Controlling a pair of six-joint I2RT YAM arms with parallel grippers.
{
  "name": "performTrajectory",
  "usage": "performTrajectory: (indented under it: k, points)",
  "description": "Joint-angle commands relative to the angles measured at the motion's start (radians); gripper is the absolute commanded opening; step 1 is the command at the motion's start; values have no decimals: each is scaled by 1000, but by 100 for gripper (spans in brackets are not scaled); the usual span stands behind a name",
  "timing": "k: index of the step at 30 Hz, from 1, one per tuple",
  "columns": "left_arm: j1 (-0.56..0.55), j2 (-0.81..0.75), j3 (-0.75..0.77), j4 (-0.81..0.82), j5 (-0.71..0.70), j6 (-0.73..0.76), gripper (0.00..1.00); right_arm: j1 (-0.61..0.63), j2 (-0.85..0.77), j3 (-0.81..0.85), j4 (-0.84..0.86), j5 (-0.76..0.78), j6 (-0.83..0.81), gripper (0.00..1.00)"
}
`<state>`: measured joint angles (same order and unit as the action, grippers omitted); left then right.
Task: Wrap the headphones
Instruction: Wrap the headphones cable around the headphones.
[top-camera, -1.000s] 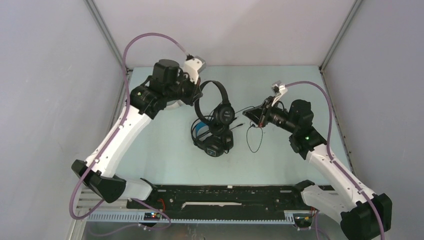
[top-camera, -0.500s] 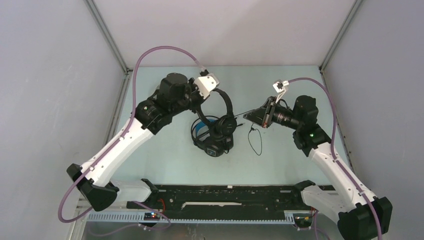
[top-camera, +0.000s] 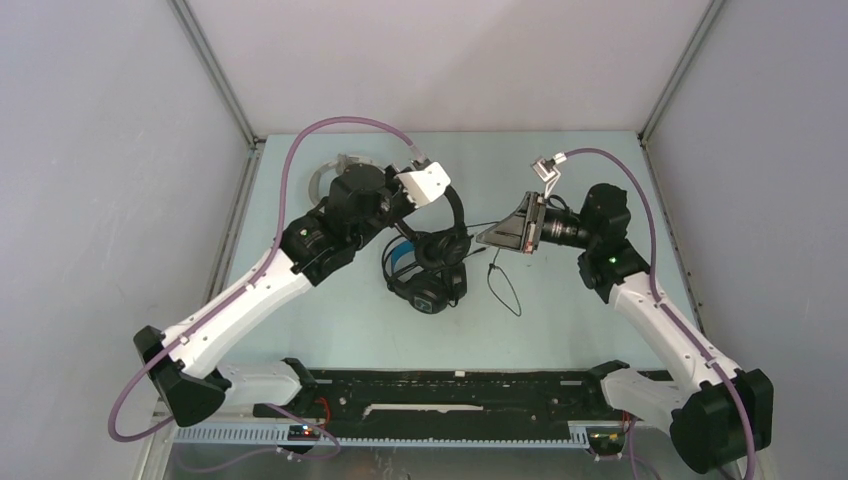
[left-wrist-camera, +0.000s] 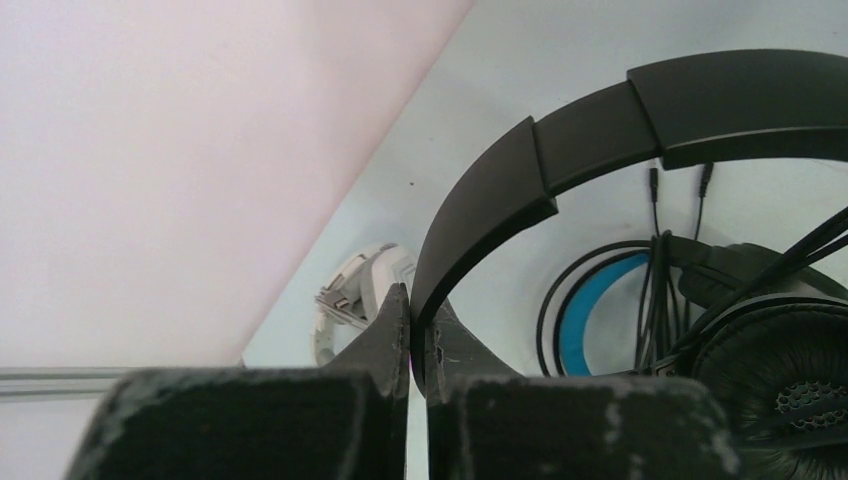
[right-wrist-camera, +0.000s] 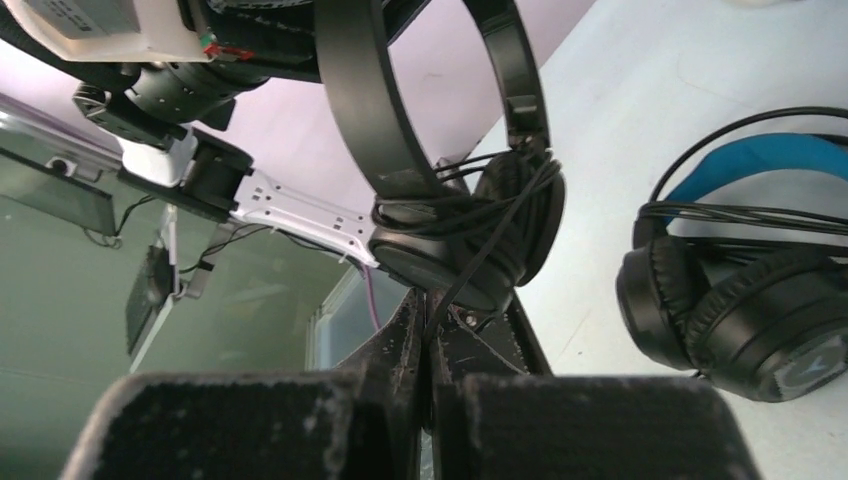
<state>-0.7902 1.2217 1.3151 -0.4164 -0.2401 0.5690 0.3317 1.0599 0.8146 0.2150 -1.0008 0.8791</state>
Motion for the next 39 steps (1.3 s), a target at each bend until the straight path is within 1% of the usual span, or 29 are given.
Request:
performTrajectory:
  k: [1, 5, 10, 14, 16, 19, 25, 27, 30, 33, 39]
  points:
    - [-6, -14, -12, 24, -135, 103, 0, 4, -6, 54, 170, -64, 110, 5]
    - [-15, -6, -7, 37, -152, 92, 0, 52, 16, 53, 249, -53, 158, 10]
    - [-15, 2, 9, 36, -179, 58, 0, 89, 47, 54, 314, -20, 195, 10]
    - [-15, 17, 40, 29, -219, -27, 0, 114, 92, 57, 389, 22, 240, 11]
    - [-15, 36, 66, 14, -254, -89, 0, 133, 113, 79, 396, 37, 242, 12]
    - [-16, 74, 122, -32, -304, -192, 0, 176, 144, 125, 355, 62, 195, 15]
    - [-16, 137, 213, -114, -356, -373, 0, 246, 178, 186, 282, 125, 100, 16]
    - [-15, 155, 248, -146, -366, -426, 0, 262, 183, 198, 234, 151, 55, 16]
    - [-14, 188, 308, -205, -364, -505, 0, 290, 179, 210, 161, 208, -19, 17]
    - [-12, 229, 371, -263, -379, -587, 0, 318, 167, 219, 86, 299, -112, 17]
    - [-13, 273, 467, -323, -383, -730, 0, 365, 163, 226, -12, 446, -263, 17]
